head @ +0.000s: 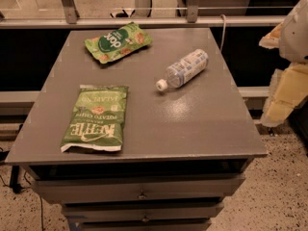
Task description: Pick green jalapeno chip bag
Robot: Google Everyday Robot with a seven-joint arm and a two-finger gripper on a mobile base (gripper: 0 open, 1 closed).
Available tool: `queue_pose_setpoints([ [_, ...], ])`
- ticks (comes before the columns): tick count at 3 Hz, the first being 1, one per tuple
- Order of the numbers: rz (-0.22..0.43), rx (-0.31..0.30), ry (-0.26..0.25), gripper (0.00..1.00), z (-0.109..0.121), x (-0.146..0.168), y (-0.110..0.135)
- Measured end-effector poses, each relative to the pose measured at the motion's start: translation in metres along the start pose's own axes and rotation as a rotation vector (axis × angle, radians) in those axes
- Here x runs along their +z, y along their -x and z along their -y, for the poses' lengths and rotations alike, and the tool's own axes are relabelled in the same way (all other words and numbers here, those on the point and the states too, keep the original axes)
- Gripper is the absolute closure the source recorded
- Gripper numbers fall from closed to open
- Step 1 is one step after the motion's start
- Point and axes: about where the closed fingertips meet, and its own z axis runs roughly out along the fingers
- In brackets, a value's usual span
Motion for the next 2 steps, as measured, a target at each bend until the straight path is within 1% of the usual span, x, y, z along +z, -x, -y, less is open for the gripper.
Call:
queue_pose_setpoints([
  [1, 0.0, 0.0, 0.0, 0.0, 0.0, 0.0, 0.0],
  [2, 0.034, -0.016, -0.011, 0.0, 0.001, 0.003, 0.013],
])
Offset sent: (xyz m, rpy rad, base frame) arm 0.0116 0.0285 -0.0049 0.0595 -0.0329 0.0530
